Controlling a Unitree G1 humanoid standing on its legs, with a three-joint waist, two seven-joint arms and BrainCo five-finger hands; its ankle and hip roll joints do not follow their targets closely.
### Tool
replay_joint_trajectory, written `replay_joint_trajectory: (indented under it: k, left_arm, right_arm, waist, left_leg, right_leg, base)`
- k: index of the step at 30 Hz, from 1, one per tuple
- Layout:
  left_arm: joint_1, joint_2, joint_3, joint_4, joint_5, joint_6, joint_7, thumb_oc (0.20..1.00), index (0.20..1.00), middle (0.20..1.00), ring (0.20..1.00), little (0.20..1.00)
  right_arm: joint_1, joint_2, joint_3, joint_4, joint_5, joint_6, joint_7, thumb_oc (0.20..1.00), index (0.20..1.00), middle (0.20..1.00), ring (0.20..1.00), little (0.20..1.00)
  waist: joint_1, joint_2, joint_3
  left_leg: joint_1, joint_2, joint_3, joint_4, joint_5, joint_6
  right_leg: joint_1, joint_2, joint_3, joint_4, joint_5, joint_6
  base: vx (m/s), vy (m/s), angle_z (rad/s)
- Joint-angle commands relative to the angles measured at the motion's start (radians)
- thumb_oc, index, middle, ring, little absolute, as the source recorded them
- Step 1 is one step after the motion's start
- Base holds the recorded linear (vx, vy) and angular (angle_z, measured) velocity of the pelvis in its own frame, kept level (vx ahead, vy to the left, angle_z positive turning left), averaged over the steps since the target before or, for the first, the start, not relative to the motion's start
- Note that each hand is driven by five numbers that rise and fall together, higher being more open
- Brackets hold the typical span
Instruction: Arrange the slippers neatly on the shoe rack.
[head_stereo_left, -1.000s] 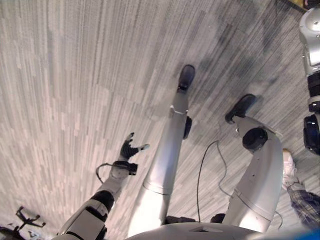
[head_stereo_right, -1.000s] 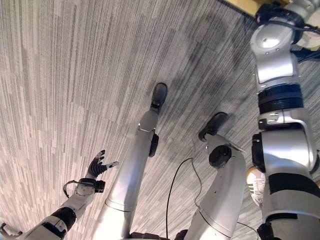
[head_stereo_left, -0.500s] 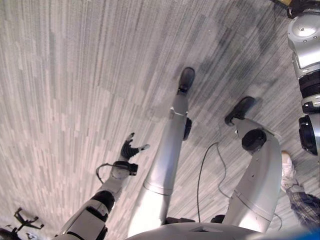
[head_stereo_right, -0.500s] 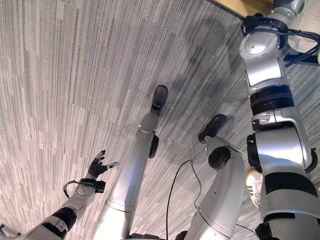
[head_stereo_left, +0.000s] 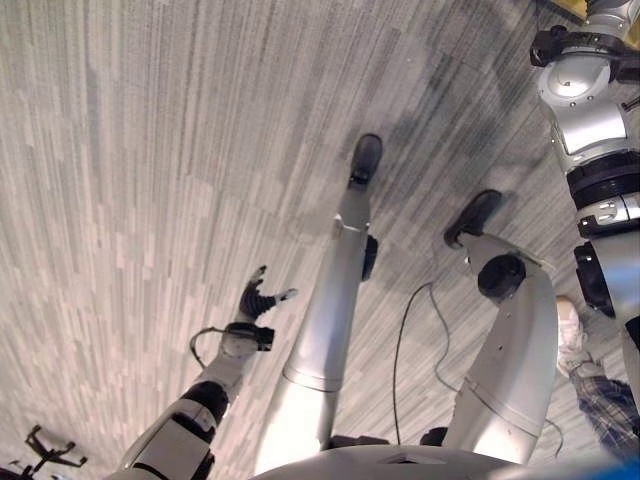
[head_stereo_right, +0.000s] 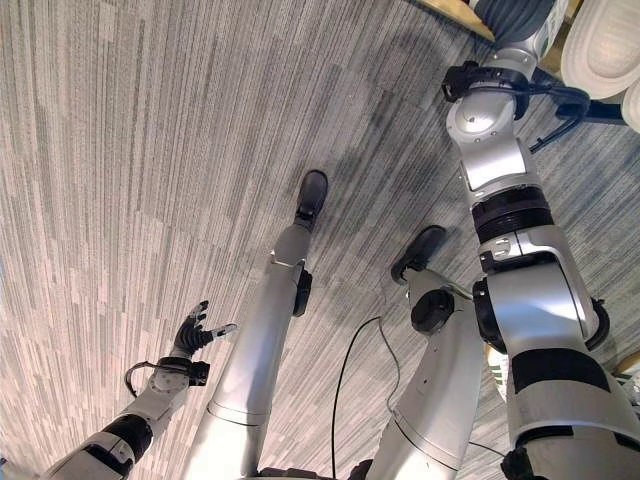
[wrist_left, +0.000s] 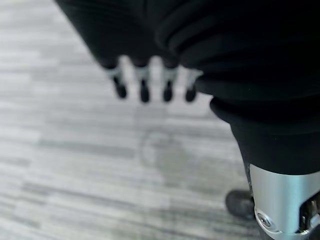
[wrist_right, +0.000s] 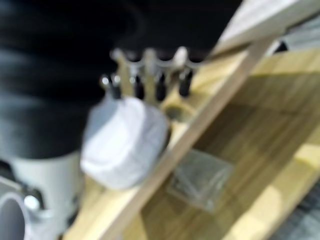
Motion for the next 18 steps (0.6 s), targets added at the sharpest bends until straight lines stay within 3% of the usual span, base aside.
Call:
replay_joint_trajectory:
  k: [1,7,10,18]
  left_arm:
    - [0.018,0.018,0.062,0.048,0.007,0.005,0.010,1.000,1.000,1.000,1.000,1.000]
    - [0.025,0.019,0.067,0.050,0.007,0.003,0.009,1.000,1.000,1.000,1.000,1.000]
    - [0.018,0.014,0.068,0.048,0.001,0.001,0.013,1.000,1.000,1.000,1.000,1.000]
    - [0.013,0.011,0.079,0.039,0.001,0.001,0.021,1.000,1.000,1.000,1.000,1.000]
  right_arm:
    - [-0.077,-0.019,0.055,-0.081,-0.016,-0.051,0.050,1.000,1.000,1.000,1.000,1.000]
    - [-0.089,-0.010,0.120,-0.116,-0.075,-0.046,0.094,1.000,1.000,1.000,1.000,1.000]
    - [-0.060,0.033,0.110,-0.125,-0.092,-0.037,0.090,1.000,1.000,1.000,1.000,1.000]
    - [0.013,0.047,0.102,-0.141,-0.162,-0.003,0.103,1.000,1.000,1.000,1.000,1.000]
  waist:
    - [0.023,0.014,0.069]
    - [0.023,0.005,0.063]
    - [0.015,-0.001,0.063]
    - [0.006,-0.005,0.067]
  left_leg:
    - [0.043,0.033,-0.009,0.026,-0.150,-0.002]
    - [0.043,0.032,-0.011,0.022,-0.148,-0.002]
    - [0.043,0.033,-0.011,0.029,-0.151,-0.002]
    - [0.044,0.036,-0.012,0.024,-0.147,-0.003]
  right_leg:
    - [0.131,0.053,0.098,-0.039,-0.070,0.054]
    - [0.132,0.055,0.095,-0.046,-0.067,0.055]
    - [0.129,0.058,0.097,-0.040,-0.067,0.052]
    - [0.132,0.062,0.093,-0.046,-0.066,0.052]
  base:
    - [0.00,0.000,0.00]
    - [0.00,0.000,0.00]
    - [0.00,0.000,0.00]
    - [0.00,0.000,0.00]
